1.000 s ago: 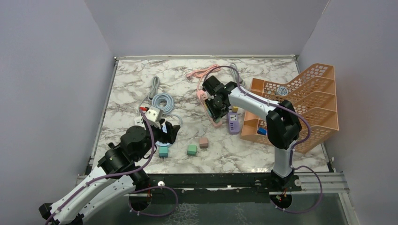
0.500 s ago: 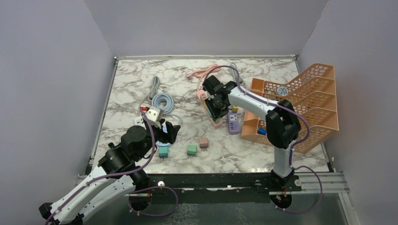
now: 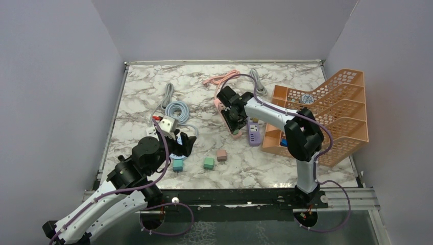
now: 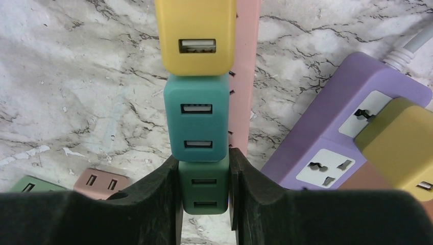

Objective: Insert the plug

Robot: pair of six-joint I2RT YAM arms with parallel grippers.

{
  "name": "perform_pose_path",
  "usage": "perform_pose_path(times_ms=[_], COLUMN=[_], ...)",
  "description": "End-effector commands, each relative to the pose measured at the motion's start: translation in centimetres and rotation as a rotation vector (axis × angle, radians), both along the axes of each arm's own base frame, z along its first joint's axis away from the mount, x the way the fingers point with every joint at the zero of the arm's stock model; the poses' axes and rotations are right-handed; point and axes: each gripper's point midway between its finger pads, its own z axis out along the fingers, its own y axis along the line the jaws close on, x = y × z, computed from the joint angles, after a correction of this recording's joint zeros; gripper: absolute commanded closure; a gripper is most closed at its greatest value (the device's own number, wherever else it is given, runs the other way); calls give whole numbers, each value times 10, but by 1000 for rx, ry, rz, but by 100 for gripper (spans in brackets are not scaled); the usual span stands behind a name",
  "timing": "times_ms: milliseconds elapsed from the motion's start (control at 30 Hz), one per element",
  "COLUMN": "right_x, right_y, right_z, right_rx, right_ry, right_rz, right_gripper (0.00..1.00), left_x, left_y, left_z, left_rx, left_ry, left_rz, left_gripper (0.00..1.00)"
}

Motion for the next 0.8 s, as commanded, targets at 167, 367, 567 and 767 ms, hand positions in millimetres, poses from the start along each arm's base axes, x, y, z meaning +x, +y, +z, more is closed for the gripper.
perform_pose_path(times_ms=[167, 367, 567, 767], right_x=[-16, 19, 22, -10], right_y=[-25, -1, 4, -1], right_z=[-75, 15, 94, 94], right_rx=[-121, 32, 167, 259], right_ry=[57, -140, -260, -214], right_rz=[-57, -91, -139, -147], right_gripper=[99, 67, 36, 36], left_x=[2, 4, 3, -2], left_y=[-1, 0, -8, -28], left_z=[-1, -2, -14, -30], left_rx=[2, 0, 19, -24], left_ry=[-8, 2, 41, 170], left_rz=[7, 21, -6, -43], left_gripper=[27, 24, 16, 13])
